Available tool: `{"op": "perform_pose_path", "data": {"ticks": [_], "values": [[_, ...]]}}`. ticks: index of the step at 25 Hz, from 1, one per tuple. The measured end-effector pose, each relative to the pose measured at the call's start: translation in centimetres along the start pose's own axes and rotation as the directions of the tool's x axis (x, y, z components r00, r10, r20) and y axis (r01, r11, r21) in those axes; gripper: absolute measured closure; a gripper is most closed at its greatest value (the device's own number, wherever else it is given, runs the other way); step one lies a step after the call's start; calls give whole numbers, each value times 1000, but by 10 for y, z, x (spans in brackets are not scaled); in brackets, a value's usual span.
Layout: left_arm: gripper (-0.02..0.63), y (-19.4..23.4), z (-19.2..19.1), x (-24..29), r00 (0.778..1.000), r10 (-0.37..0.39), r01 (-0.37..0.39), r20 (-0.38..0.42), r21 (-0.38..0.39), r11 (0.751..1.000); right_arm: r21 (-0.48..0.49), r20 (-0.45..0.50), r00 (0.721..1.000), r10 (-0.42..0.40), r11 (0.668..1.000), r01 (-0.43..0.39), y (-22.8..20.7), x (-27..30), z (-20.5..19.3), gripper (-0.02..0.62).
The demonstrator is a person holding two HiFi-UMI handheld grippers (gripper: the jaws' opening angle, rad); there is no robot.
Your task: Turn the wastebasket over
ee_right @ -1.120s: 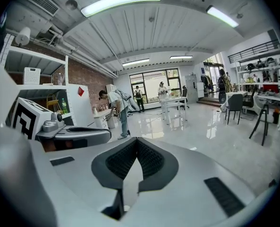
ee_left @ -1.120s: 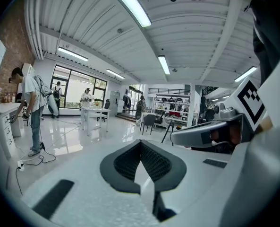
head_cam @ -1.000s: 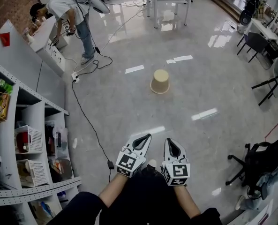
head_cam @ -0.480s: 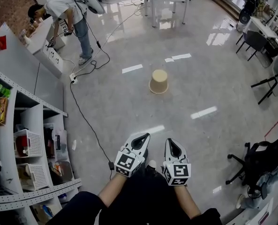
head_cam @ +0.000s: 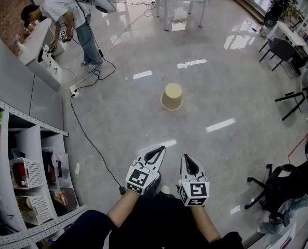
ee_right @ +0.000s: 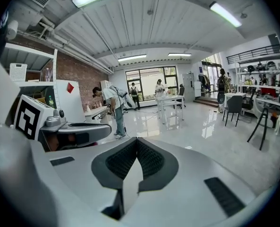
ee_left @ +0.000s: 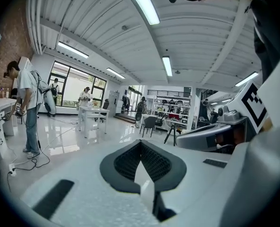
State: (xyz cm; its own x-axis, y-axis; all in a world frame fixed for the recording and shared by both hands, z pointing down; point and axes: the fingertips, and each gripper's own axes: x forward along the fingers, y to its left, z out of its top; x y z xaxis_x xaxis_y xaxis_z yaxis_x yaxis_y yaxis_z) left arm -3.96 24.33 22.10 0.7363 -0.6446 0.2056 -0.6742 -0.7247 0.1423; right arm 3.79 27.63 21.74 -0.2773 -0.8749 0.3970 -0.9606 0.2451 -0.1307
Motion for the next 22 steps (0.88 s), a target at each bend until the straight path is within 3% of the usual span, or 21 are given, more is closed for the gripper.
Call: {"op": "perform_pose_path", "data": {"ticks": [12,22], "values": [[598,112,24,56,1000,-24,23,-16,-28,999,17,8,998,-70,997,70,-8,102,53,584],[598,144,31,107,999,-8,6,-36,-44,999,35,-18,999,-49,998,49,-42,154,72,584]]}}
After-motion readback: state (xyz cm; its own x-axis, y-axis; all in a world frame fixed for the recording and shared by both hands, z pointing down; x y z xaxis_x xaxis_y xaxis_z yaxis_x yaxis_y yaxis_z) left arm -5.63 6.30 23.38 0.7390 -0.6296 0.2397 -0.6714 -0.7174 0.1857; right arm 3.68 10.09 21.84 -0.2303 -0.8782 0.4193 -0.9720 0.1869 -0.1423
